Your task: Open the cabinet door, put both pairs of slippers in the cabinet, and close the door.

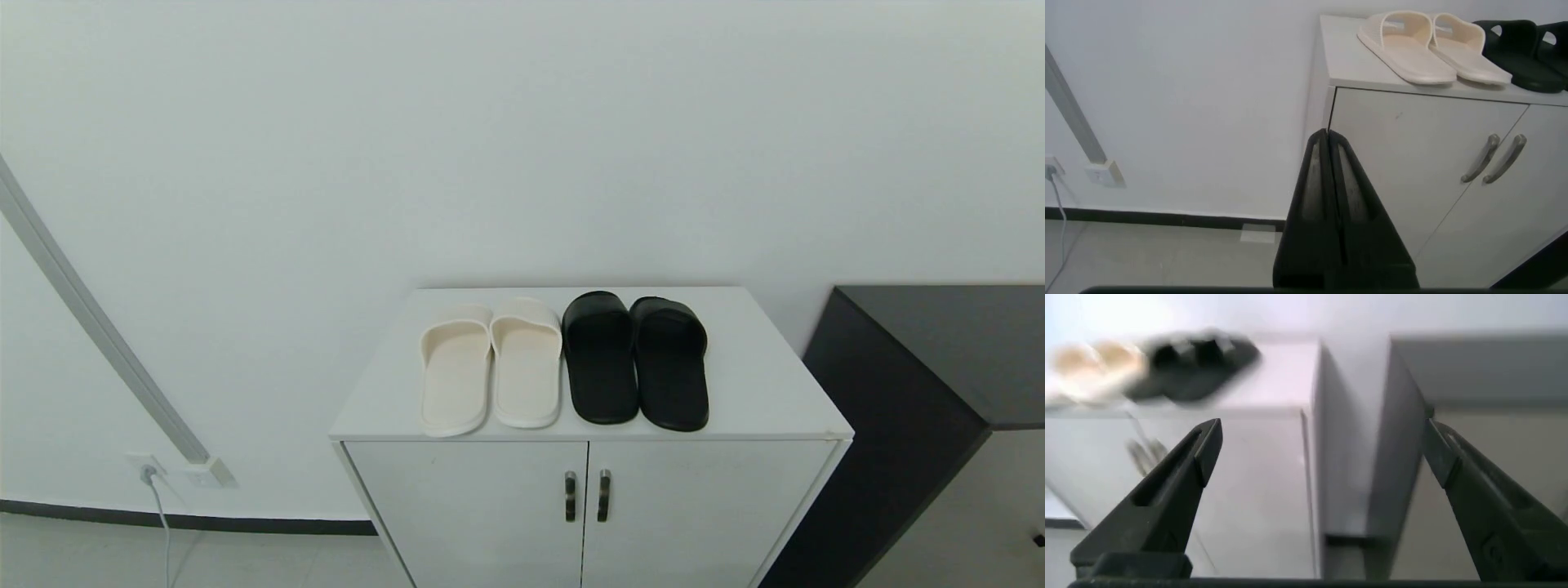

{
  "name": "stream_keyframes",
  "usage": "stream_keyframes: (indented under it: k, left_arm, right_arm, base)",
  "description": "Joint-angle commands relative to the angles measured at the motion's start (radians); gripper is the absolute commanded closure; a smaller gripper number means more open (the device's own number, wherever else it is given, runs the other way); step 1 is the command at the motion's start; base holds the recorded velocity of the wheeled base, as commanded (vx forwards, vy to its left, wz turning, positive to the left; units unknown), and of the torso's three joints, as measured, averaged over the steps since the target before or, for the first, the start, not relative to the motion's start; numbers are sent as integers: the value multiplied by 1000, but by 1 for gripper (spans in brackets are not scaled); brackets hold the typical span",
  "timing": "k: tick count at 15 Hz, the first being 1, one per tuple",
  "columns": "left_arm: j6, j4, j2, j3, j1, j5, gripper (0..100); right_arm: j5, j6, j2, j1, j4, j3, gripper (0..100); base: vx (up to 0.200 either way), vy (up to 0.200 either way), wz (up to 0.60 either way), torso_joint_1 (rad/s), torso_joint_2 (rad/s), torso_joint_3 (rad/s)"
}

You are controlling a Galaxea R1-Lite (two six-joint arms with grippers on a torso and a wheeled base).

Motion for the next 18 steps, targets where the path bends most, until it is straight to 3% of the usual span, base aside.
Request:
stream_keyframes:
  k: [1,4,8,11,14,18]
  left_arm:
    - [0,0,0,0,0,0,100]
    - [0,0,0,0,0,0,100]
    - [0,0,0,0,0,0,100]
    - [0,0,0,0,0,0,100]
    - [0,0,0,0,0,0,100]
    - [0,0,0,0,0,0,100]
  right_arm:
    - [90,-10,288,18,25,-50,0]
    - [103,-10,562,53,-170,-50,0]
    - [48,42,825,165,-288,-171,0]
    - [-225,149,1036,461,-404,-277,0]
    - [-378,165,1230,595,-535,-363,0]
    - [-532,194,1452,719,-553,-545,0]
  base:
    - [0,0,0,0,0,0]
    - [0,0,0,0,0,0]
    - [0,0,0,0,0,0]
    - [0,0,0,0,0,0]
    - [0,0,0,0,0,0]
    - [0,0,0,0,0,0]
